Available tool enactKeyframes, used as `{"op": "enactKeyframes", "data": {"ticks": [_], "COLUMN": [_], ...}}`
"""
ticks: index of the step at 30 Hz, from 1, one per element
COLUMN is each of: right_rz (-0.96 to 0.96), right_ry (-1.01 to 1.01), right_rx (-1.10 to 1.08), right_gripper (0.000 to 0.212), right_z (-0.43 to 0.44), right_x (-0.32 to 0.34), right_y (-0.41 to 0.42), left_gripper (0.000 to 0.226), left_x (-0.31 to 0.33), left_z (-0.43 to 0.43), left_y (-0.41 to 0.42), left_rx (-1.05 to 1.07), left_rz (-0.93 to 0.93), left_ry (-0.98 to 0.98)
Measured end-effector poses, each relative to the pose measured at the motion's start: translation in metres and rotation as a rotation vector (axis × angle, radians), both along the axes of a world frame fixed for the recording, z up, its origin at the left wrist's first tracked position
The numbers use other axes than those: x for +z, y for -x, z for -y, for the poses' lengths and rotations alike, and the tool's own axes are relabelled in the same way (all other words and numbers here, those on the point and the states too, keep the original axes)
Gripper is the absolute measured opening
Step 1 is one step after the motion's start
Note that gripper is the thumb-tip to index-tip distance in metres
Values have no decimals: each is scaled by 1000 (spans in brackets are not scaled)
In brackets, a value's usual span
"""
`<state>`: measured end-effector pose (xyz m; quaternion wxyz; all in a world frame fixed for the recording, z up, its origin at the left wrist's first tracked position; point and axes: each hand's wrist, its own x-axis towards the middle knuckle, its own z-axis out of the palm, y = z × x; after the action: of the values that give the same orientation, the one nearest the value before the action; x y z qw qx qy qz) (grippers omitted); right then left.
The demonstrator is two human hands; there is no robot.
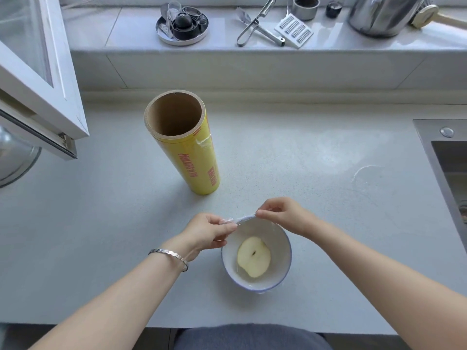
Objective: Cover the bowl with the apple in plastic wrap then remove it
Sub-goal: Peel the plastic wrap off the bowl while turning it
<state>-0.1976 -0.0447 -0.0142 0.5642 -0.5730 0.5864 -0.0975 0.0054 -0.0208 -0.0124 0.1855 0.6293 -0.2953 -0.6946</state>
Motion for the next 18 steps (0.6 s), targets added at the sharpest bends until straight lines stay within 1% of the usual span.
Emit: {"op": "enactKeyframes", "data": {"ticks": [3, 7, 12, 13, 16, 18], "right_rz": [4, -29, -54, -64, -149, -191], "right_ry": [31, 81, 134, 154, 264, 330], "right_rx": [-76, -171, -262, -270, -251, -229], "right_gripper": [16, 17, 16, 15, 18, 20], "right_z": [-2, -5, -7, -7, -8, -10], "right_x": [-7, -15, -17, -16, -15, -15], "right_y": [0, 2, -6, -8, -12, -14], "left_gripper": [16, 16, 21, 23, 25, 21], "left_x": [-6, -15, -21, -21, -25, -25], "left_z": [-6, -16, -20, -19, -16, -13], "left_y": [-1, -5, 5, 12, 25, 30], "left_rx": [117, 316, 457, 466, 388, 400], "left_rz": [46, 57, 72, 96, 245, 344], "left_ry": [49, 71, 131, 171, 337, 382]}}
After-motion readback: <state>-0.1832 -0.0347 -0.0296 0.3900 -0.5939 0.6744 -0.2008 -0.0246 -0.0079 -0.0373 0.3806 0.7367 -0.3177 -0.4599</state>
